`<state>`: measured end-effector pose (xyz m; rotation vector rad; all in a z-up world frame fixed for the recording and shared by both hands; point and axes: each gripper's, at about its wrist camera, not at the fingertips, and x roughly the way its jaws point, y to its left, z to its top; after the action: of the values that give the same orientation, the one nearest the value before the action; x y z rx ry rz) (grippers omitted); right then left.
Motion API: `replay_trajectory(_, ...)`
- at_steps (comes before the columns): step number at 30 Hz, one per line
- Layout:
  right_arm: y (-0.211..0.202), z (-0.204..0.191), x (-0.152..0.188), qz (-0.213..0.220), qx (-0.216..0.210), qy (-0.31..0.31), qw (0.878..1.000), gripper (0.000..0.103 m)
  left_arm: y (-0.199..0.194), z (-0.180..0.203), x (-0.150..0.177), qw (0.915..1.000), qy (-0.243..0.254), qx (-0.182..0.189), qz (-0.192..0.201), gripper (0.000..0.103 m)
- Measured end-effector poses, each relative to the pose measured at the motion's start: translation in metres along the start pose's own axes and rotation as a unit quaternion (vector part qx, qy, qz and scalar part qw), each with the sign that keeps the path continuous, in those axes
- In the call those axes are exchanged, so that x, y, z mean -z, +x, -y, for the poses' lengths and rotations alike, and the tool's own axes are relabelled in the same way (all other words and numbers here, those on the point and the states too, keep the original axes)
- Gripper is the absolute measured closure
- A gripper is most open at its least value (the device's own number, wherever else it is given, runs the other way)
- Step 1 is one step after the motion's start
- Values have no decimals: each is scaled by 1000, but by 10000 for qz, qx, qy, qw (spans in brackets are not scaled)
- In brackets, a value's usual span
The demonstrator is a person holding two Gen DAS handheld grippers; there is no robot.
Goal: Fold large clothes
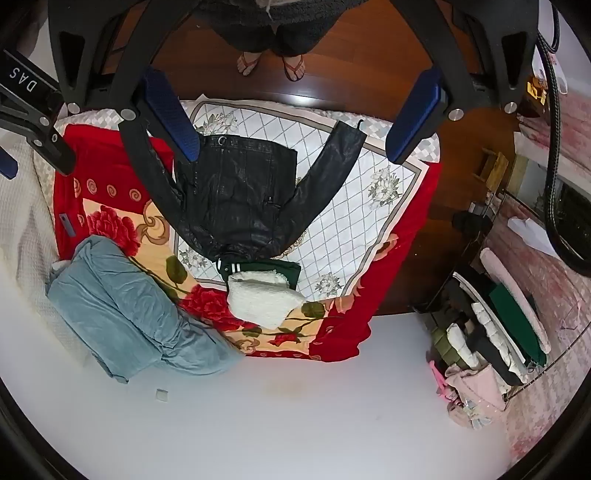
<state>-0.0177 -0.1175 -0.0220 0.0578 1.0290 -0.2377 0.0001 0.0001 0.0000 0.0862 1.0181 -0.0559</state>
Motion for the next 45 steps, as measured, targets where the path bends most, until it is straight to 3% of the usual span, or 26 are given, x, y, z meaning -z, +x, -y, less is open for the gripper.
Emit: replay_trajectory(45,-3,-13,-5,67,10,-142,9999,0,-2,-15,-5,10000,-40,26,42,0)
